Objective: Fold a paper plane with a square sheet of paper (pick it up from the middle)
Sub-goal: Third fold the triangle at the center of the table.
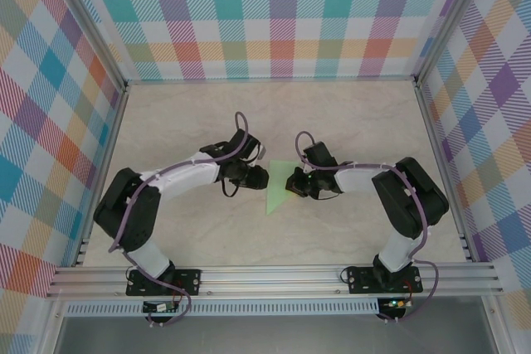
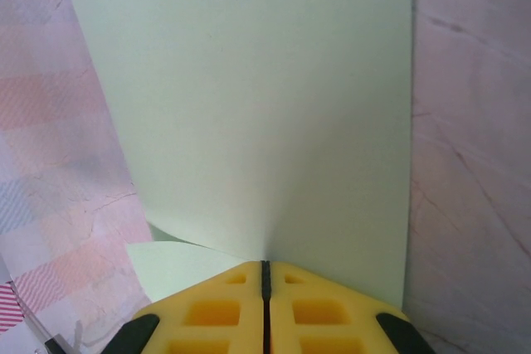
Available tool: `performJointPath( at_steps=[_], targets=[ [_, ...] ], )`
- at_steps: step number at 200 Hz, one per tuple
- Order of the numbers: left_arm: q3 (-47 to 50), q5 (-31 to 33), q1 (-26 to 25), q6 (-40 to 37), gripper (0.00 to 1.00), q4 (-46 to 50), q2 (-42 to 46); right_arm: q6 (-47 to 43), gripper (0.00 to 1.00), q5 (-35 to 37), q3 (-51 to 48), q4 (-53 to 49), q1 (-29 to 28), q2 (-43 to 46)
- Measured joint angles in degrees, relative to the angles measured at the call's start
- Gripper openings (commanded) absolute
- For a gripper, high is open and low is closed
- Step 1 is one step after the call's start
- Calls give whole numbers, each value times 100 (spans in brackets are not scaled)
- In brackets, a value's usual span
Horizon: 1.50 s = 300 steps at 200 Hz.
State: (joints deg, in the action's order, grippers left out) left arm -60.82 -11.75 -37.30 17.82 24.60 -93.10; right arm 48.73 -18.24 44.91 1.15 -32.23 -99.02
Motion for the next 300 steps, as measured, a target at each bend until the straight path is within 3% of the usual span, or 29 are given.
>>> performJointPath(
  at_steps=[41,89,151,197,300],
  targets=[
    [358,-1095,-35,765,15,-575,407,2,9,33,33,-68,-9,0],
    [645,-1878,-214,1355,14,-1340,-271,2,9,37,52,-98,-9,-9],
    [697,-2205,-313,1475,14,-1965,-940,0,8,46,127,-232,-9,-26],
    [828,-2291,-313,1239,13,-1875,-1187,-15,8,63,140,-273,-9,-26],
    [1727,-1829,-269,999,13,-1528,-234,-63,8,92,162,-339,-15,-26]
  ],
)
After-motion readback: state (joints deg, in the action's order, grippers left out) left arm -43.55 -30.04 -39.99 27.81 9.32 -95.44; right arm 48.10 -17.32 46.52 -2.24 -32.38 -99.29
